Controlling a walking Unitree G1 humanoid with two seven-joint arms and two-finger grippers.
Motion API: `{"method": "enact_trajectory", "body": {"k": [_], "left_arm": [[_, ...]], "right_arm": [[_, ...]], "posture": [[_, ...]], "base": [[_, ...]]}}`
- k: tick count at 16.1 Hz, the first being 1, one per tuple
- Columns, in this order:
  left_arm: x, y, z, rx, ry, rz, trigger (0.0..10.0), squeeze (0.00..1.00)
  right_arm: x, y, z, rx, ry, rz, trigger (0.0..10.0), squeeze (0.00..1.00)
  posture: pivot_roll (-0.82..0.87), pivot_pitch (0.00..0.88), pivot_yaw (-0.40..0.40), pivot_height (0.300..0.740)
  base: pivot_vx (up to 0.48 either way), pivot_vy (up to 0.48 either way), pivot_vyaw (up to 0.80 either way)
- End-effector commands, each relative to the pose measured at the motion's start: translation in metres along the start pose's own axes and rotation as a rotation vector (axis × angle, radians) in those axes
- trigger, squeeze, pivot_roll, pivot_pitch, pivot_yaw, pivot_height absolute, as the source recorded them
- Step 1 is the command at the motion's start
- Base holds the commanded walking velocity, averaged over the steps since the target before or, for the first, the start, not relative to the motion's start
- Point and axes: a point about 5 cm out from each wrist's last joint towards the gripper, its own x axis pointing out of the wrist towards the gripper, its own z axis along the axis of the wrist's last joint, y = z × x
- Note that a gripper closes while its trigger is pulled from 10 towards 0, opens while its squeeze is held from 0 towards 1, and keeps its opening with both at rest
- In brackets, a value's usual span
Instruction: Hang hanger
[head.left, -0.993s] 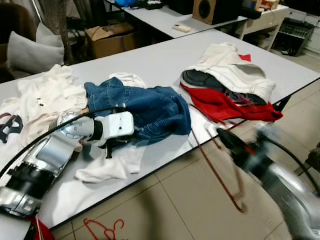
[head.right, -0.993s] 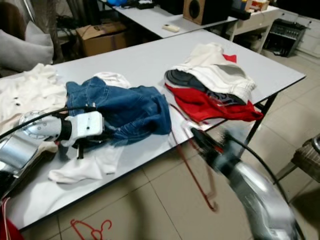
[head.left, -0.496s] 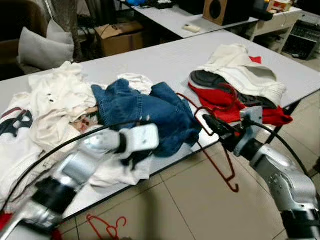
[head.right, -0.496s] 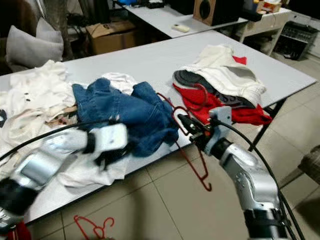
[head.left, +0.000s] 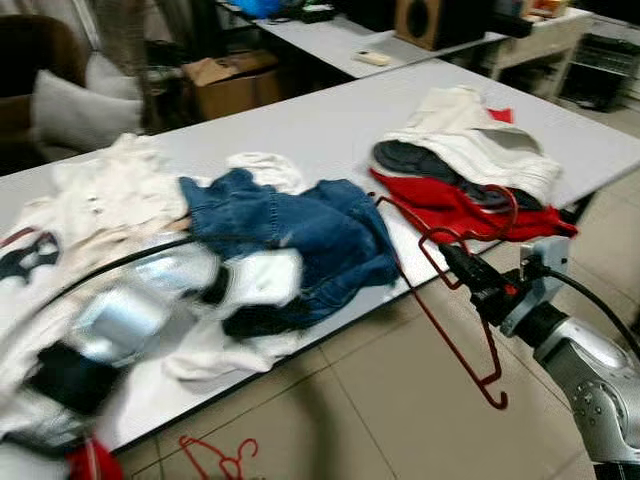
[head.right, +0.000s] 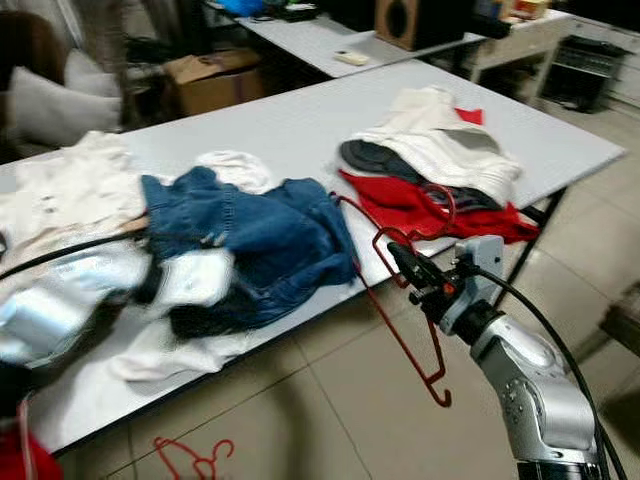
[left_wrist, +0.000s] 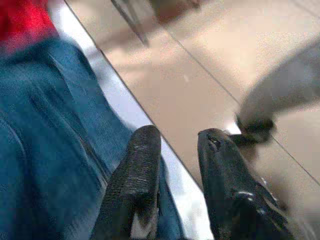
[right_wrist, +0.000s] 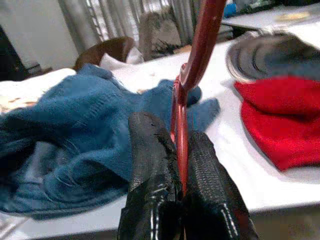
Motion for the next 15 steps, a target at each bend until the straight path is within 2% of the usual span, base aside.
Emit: {"method": "enact_trajectory", "body": {"k": [1, 2, 3, 4, 5, 6, 7, 8, 10, 13, 15], "left_arm": [[-0.001, 0.016, 0.006, 0.044, 0.007, 0.094, 10.0, 1.0], [0.003, 0.021, 0.006, 0.039, 0.003, 0.126, 10.0, 1.0], [0.011, 0.028, 0.008, -0.01, -0.03, 0.17, 10.0, 1.0], [0.017, 0.03, 0.009, -0.004, -0.054, 0.173, 10.0, 1.0], [0.023, 0.031, 0.006, 0.059, -0.05, 0.18, 10.0, 1.0], [0.026, 0.033, -0.004, 0.168, 0.023, 0.182, 10.0, 1.0], [0.027, 0.036, -0.014, 0.256, 0.099, 0.184, 10.0, 0.89], [0.027, 0.039, -0.016, 0.252, 0.101, 0.2, 10.0, 0.0], [0.031, 0.041, -0.023, 0.224, 0.116, 0.22, 10.0, 0.0], [0.039, 0.041, -0.045, 0.145, 0.163, 0.252, 10.0, 0.0], [0.04, 0.039, -0.052, 0.023, 0.144, 0.239, 10.0, 0.0]], "right_arm": [[-0.002, 0.001, 0.011, -0.018, -0.043, -0.005, 10.0, 0.0], [-0.003, 0.001, 0.013, -0.018, -0.048, -0.006, 10.0, 0.0], [-0.005, 0.002, 0.014, -0.017, -0.054, -0.009, 10.0, 0.0], [-0.007, 0.003, 0.014, -0.016, -0.055, -0.01, 10.0, 0.0], [-0.009, 0.005, 0.014, -0.015, -0.054, -0.01, 10.0, 0.0], [-0.01, 0.006, 0.013, -0.014, -0.054, -0.009, 10.0, 0.0], [-0.011, 0.007, 0.013, -0.012, -0.053, -0.011, 10.0, 0.0], [-0.011, 0.007, 0.013, -0.011, -0.053, -0.012, 10.0, 0.0], [-0.013, 0.007, 0.012, -0.008, -0.053, -0.017, 10.0, 0.0], [-0.015, 0.01, 0.011, 0.001, -0.052, -0.021, 10.0, 0.0], [-0.016, 0.01, 0.01, 0.005, -0.052, -0.024, 10.0, 0.0]], "posture": [[-0.22, 0.0, 0.077, 0.74], [-0.22, 0.0, 0.076, 0.74], [-0.22, 0.0, 0.075, 0.74], [-0.22, 0.0, 0.076, 0.74], [-0.22, 0.0, 0.076, 0.74], [-0.23, 0.0, 0.077, 0.74], [-0.23, 0.0, 0.078, 0.74], [-0.23, 0.0, 0.08, 0.74], [-0.23, 0.0, 0.079, 0.74], [-0.24, 0.0, 0.079, 0.74], [-0.24, 0.0, 0.076, 0.74]], "base": [[0.0, 0.0, 0.0], [0.0, 0.0, 0.0], [0.0, 0.0, 0.0], [0.0, 0.0, 0.0], [0.0, 0.0, 0.0], [0.0, 0.0, 0.0], [0.0, 0.0, 0.0], [0.0, 0.0, 0.0], [0.0, 0.0, 0.0], [0.0, 0.0, 0.0], [0.0, 0.0, 0.0]]}}
